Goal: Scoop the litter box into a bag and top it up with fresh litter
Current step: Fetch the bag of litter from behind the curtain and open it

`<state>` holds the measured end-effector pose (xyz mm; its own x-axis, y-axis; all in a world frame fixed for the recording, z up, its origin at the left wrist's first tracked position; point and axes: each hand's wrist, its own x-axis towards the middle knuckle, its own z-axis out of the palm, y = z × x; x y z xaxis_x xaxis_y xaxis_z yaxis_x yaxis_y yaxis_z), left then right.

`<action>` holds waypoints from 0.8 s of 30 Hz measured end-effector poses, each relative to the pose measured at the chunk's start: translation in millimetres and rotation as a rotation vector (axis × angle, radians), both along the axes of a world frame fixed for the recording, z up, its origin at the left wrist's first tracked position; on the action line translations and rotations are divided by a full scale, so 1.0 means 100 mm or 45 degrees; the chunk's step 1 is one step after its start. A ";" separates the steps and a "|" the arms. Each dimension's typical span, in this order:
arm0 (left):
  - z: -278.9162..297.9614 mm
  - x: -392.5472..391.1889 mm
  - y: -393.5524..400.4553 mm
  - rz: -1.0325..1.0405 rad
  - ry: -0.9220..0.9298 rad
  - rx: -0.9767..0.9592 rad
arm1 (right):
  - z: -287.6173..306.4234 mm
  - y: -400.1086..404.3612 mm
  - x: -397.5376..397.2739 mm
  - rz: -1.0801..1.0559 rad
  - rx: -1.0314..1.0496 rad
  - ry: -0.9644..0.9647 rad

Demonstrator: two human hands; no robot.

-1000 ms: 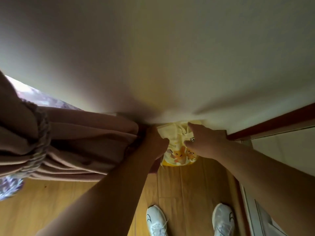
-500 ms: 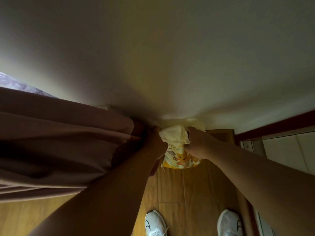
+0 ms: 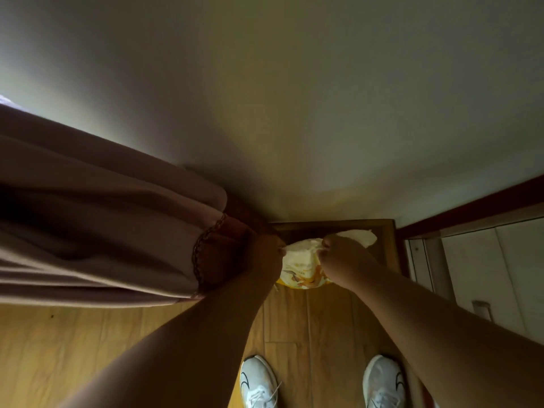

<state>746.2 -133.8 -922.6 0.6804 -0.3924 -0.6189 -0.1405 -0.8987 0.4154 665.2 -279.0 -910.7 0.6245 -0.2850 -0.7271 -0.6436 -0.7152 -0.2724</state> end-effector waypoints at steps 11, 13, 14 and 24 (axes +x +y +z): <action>0.95 -0.51 0.14 -0.016 -0.115 -0.127 | 0.84 0.03 -0.56 -0.272 -0.030 -0.309; 1.34 -0.55 0.14 0.005 -0.168 -0.143 | 1.23 0.04 -0.60 -0.288 -0.033 -0.385; 1.56 -0.56 0.13 0.011 -0.189 -0.166 | 1.46 0.04 -0.62 -0.296 -0.039 -0.410; 4.47 -0.83 0.22 0.068 -0.544 -0.542 | 4.74 0.13 -0.96 -0.332 -0.082 -0.765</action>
<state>663.1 -112.2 -475.5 0.8596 -0.5041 -0.0830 -0.3333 -0.6766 0.6566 569.1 -266.3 -437.2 0.8212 -0.5131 -0.2497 -0.5470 -0.5833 -0.6005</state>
